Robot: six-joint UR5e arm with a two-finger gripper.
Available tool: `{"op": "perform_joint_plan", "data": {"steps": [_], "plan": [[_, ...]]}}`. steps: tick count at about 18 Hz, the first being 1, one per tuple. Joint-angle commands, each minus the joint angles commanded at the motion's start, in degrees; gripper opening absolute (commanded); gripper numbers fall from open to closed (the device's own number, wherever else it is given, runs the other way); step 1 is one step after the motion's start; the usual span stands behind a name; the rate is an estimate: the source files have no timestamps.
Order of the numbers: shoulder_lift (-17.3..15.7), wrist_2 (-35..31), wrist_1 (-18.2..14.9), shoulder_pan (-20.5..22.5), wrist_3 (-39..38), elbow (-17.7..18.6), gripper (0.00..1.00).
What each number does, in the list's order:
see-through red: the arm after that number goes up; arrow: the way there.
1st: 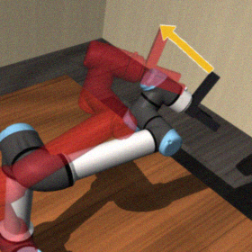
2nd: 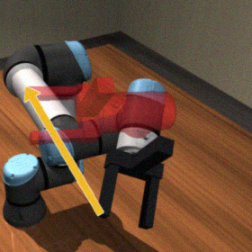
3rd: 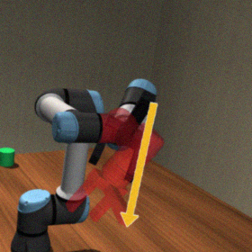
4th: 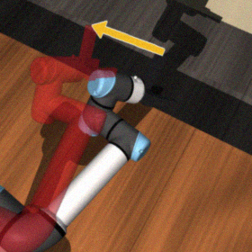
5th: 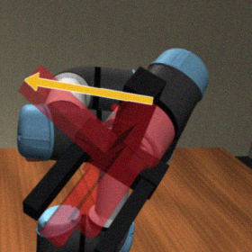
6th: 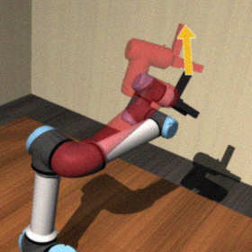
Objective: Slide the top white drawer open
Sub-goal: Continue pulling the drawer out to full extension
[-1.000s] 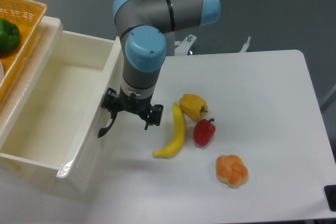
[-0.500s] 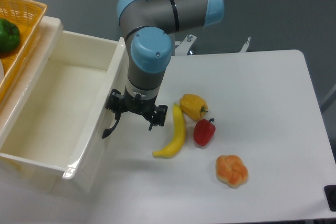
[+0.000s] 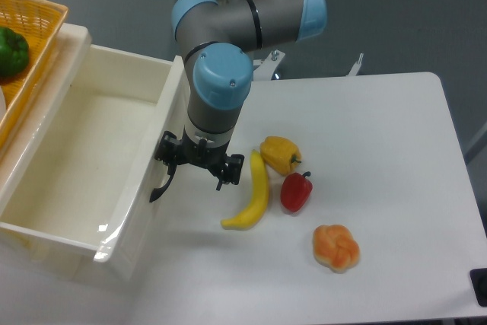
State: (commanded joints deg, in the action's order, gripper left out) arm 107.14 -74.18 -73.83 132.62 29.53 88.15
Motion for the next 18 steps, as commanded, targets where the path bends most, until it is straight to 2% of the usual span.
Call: {"op": "perform_joint_plan", "data": {"steps": [18], "plan": [[-0.4, 8.8, -1.1, 3.8, -0.6, 0.5, 1.0]]}}
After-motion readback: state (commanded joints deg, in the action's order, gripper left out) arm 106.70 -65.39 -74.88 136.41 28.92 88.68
